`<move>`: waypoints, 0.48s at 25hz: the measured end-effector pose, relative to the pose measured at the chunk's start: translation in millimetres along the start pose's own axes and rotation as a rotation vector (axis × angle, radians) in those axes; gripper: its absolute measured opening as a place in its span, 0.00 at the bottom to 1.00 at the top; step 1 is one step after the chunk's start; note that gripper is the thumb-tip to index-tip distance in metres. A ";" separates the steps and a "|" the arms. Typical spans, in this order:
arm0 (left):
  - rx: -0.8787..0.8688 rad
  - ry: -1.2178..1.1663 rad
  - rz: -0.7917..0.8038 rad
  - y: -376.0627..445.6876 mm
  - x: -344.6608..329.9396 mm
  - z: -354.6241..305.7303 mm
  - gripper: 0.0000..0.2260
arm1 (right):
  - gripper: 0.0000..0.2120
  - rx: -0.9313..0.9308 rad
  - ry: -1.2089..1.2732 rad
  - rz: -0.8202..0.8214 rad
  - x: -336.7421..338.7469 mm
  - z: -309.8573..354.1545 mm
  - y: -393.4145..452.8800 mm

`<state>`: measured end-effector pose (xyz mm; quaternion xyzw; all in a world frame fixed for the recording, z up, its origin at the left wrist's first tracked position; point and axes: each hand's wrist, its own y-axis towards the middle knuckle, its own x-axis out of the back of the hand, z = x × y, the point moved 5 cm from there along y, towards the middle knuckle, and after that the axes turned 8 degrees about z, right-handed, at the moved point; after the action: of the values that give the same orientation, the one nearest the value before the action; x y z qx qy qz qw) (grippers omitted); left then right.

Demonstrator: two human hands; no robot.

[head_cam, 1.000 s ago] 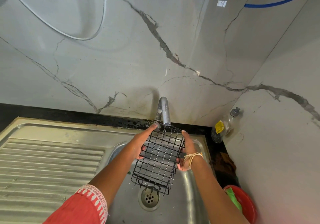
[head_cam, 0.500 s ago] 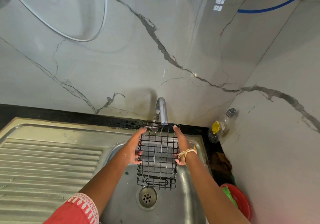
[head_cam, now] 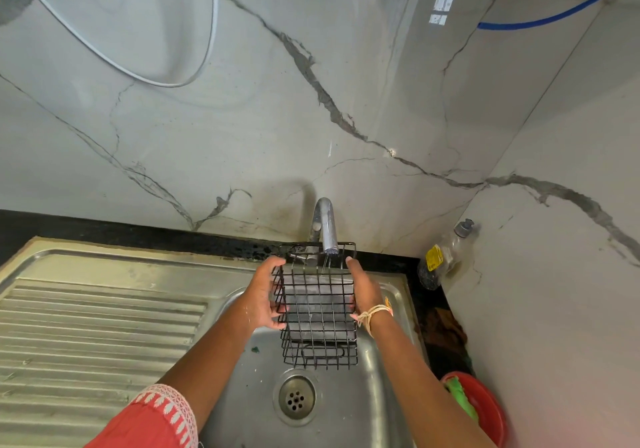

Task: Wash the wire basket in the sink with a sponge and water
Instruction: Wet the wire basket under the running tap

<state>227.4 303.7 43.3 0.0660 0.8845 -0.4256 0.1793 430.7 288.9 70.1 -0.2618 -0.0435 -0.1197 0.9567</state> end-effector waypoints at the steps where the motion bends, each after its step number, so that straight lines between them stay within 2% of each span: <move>1: 0.021 -0.049 -0.005 1.0 2.6 2.6 0.38 | 0.33 0.043 -0.062 0.001 -3.2 4.6 -0.7; 3: 0.062 -0.114 -0.037 3.2 9.9 8.4 0.39 | 0.31 0.078 -0.136 0.024 -15.6 11.6 0.1; 6: 0.095 -0.121 -0.089 3.9 20.3 12.5 0.42 | 0.36 0.083 -0.180 0.040 -28.8 15.7 2.5; 7: 0.096 -0.109 -0.077 3.9 21.0 11.9 0.41 | 0.33 0.090 -0.172 0.038 -26.9 13.6 2.6; 9: 0.079 -0.057 -0.040 -0.1 16.6 8.3 0.39 | 0.25 0.083 -0.108 0.047 -16.7 3.2 1.3; 12: -0.002 0.090 0.034 -5.9 -0.8 2.2 0.47 | 0.24 -0.001 0.100 0.054 4.6 -23.6 1.5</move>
<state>227.2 298.3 46.6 0.0998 0.8909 -0.4181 0.1466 436.0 277.2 49.8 -0.2571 0.0118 -0.1068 0.9604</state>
